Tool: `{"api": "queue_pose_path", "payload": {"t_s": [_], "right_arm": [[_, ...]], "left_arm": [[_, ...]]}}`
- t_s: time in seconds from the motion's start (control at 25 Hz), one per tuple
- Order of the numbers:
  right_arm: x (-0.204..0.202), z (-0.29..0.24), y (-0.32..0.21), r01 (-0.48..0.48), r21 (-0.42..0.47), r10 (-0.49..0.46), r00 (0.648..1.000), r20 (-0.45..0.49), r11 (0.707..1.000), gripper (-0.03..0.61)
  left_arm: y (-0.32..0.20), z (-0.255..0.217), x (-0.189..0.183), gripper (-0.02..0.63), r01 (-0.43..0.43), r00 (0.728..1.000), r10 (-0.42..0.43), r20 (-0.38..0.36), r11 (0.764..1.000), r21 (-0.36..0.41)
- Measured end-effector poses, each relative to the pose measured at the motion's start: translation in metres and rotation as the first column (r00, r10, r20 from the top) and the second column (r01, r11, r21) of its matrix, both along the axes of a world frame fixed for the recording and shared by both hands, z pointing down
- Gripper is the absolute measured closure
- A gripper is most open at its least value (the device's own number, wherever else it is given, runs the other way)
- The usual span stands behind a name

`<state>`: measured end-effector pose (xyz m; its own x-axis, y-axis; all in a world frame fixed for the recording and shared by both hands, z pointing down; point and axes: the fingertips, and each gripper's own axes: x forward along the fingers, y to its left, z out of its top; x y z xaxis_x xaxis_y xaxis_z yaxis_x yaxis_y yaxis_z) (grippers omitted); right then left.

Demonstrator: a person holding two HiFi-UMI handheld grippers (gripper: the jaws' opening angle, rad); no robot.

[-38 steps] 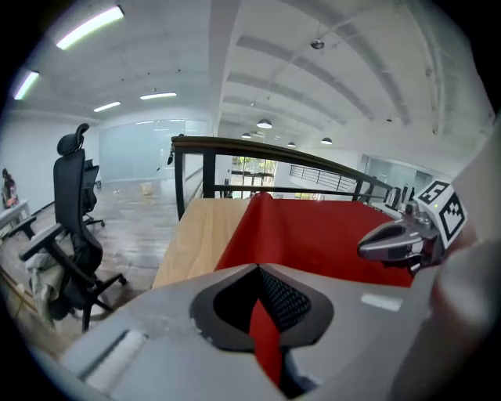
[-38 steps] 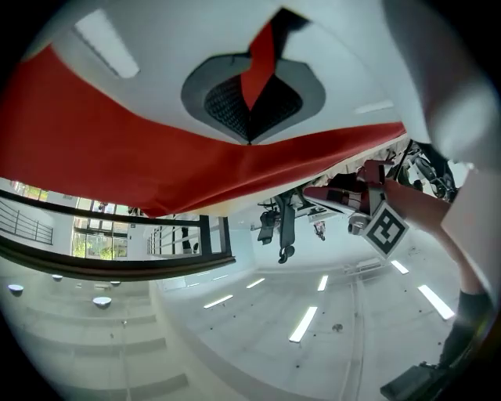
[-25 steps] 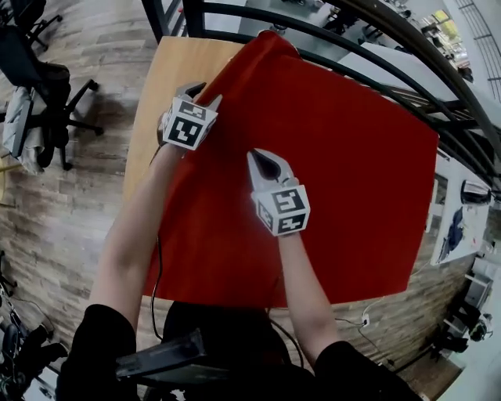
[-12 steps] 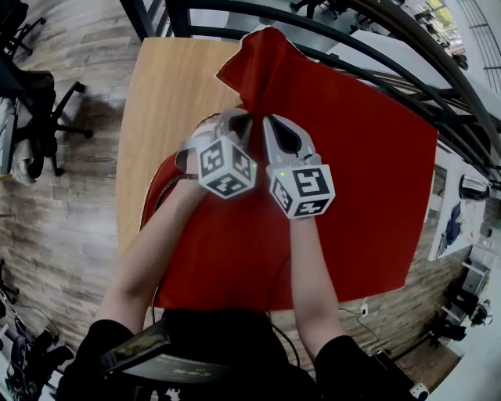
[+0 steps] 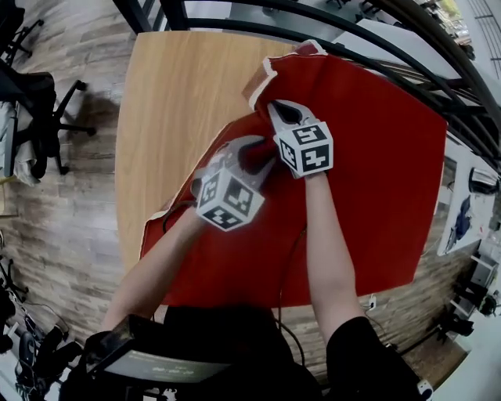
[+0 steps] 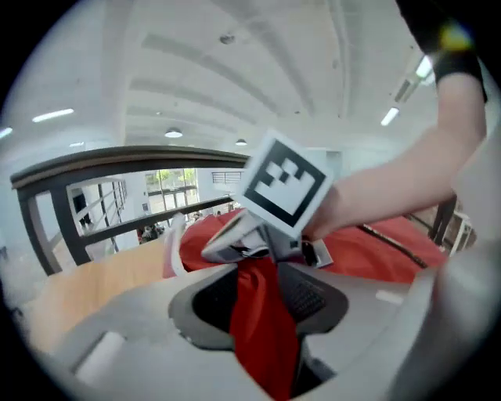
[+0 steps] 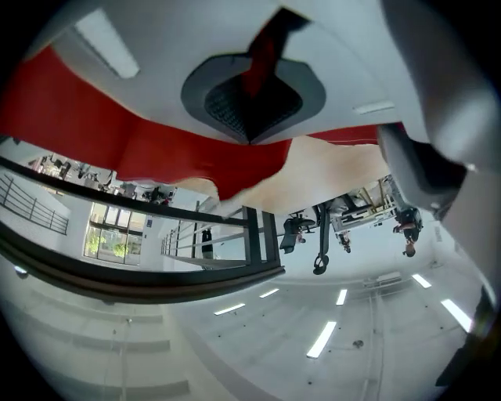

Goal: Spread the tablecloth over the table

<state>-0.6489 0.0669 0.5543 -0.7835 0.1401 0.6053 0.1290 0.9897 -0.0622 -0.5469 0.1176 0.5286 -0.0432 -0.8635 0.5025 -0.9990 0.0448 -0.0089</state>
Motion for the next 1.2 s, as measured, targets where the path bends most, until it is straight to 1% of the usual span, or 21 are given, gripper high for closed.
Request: {"api": "queue_pose_path", "payload": {"t_s": [0.04,0.08,0.16,0.2,0.28,0.4,0.44,0.48,0.52,0.56,0.6,0.68,0.72,0.8,0.88,0.96,1.04,1.12,1.16,1.2], "right_arm": [[0.003,0.005,-0.003,-0.013,-0.007,0.013,1.000,-0.006,1.000,0.568],[0.005,0.009,-0.004,-0.022,-0.012,0.022,1.000,-0.010,1.000,0.568],[0.008,0.015,-0.006,-0.032,-0.012,0.032,0.999,-0.020,0.999,0.568],[0.010,0.017,-0.007,-0.035,-0.013,0.035,0.999,-0.021,0.999,0.569],[0.011,0.016,-0.008,-0.040,-0.022,0.040,0.999,-0.014,0.999,0.569],[0.014,0.009,-0.011,-0.059,-0.031,0.060,0.998,0.017,0.998,0.569],[0.016,0.004,-0.014,-0.070,-0.022,0.071,0.997,0.033,0.997,0.568],[0.020,-0.002,-0.017,-0.082,-0.010,0.082,0.995,0.047,0.997,0.568],[0.024,-0.008,-0.021,-0.094,-0.001,0.094,0.994,0.060,0.996,0.569],[0.029,-0.012,-0.025,-0.107,0.005,0.106,0.992,0.071,0.994,0.568],[0.033,-0.016,-0.029,-0.120,0.007,0.119,0.990,0.080,0.993,0.569],[0.043,-0.021,-0.037,-0.145,0.006,0.144,0.986,0.089,0.989,0.569],[0.046,-0.021,-0.038,-0.152,0.009,0.151,0.985,0.086,0.988,0.569],[0.048,-0.013,-0.036,-0.137,0.035,0.135,0.989,0.055,0.990,0.569],[0.046,0.002,-0.026,-0.083,0.091,0.084,0.996,-0.006,0.992,0.569],[0.042,0.013,-0.015,-0.023,0.156,0.033,0.998,-0.060,0.987,0.568],[0.039,0.019,-0.005,0.017,0.194,0.000,0.996,-0.091,0.981,0.569],[0.037,0.024,0.004,0.038,0.203,-0.015,0.994,-0.110,0.979,0.568],[0.036,0.026,0.008,0.041,0.203,-0.018,0.993,-0.117,0.978,0.568],[0.035,0.027,0.010,0.041,0.203,-0.017,0.993,-0.121,0.978,0.569]], "left_arm": [[0.008,-0.008,-0.016,0.429,0.039,0.999,-0.039,-0.029,0.999,0.023],[0.014,-0.014,-0.035,0.431,0.081,0.996,-0.079,-0.044,0.996,0.034],[0.017,-0.014,-0.073,0.427,0.156,0.986,-0.154,-0.055,0.988,0.024],[0.013,-0.010,-0.088,0.400,0.178,0.982,-0.177,-0.062,0.984,0.011],[-0.004,-0.003,-0.105,0.339,0.189,0.979,-0.189,-0.079,0.982,-0.008],[-0.026,0.011,-0.114,0.335,0.192,0.977,-0.194,-0.088,0.981,-0.038],[-0.029,0.018,-0.117,0.359,0.199,0.975,-0.203,-0.091,0.978,-0.053],[-0.030,0.023,-0.120,0.402,0.210,0.972,-0.215,-0.094,0.976,-0.062],[-0.029,0.024,-0.125,0.492,0.225,0.968,-0.230,-0.102,0.973,-0.058],[-0.028,0.021,-0.130,0.544,0.242,0.962,-0.246,-0.116,0.969,-0.045],[-0.027,0.016,-0.135,0.579,0.257,0.957,-0.259,-0.134,0.966,-0.027],[-0.022,0.003,-0.151,0.592,0.280,0.948,-0.275,-0.159,0.960,0.005],[-0.018,-0.005,-0.164,0.592,0.287,0.946,-0.281,-0.160,0.958,0.014],[-0.006,-0.020,-0.200,0.591,0.300,0.947,-0.296,-0.123,0.954,0.015],[0.012,-0.032,-0.247,0.591,0.314,0.949,-0.314,-0.039,0.949,-0.009],[0.035,-0.035,-0.297,0.591,0.336,0.941,-0.333,0.055,0.940,-0.056],[0.058,-0.030,-0.338,0.592,0.350,0.934,-0.337,0.119,0.930,-0.115],[0.075,-0.015,-0.360,0.586,0.326,0.941,-0.300,0.154,0.926,-0.189],[0.081,-0.006,-0.364,0.586,0.315,0.945,-0.283,0.164,0.923,-0.219],[0.086,0.002,-0.366,0.586,0.320,0.944,-0.287,0.165,0.918,-0.235]]}}
